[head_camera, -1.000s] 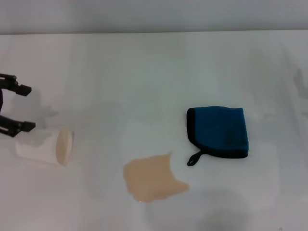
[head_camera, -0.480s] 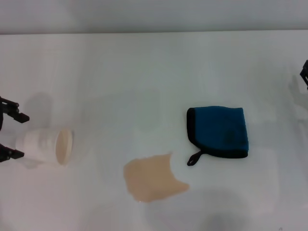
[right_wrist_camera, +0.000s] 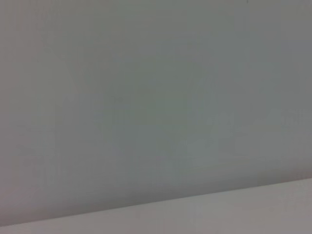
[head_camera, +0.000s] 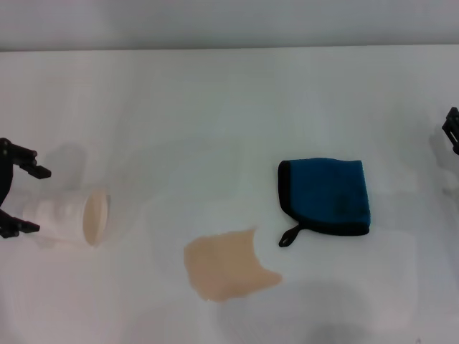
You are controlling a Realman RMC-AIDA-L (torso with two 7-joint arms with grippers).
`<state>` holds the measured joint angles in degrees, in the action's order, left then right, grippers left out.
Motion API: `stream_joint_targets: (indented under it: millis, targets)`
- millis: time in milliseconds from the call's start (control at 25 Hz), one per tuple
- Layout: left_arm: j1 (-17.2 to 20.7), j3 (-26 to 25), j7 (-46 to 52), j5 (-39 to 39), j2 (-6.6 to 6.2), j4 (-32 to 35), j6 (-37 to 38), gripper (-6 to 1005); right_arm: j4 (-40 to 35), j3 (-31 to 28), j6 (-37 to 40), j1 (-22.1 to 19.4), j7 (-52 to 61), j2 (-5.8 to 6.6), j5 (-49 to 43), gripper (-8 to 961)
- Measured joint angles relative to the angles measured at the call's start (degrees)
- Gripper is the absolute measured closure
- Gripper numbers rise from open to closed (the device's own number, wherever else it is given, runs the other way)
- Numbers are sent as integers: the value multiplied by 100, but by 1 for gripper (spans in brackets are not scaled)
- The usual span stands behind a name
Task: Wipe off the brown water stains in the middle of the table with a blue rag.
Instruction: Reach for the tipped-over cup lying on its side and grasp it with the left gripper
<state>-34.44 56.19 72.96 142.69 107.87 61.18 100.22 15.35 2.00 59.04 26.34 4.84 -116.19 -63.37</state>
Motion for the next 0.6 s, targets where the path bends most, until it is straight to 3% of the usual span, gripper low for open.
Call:
stream_joint_targets:
  millis: [600]
  targets:
    - [40, -34, -213, 464, 367, -145, -440, 134, 1, 2, 21, 47, -7, 0, 0, 110]
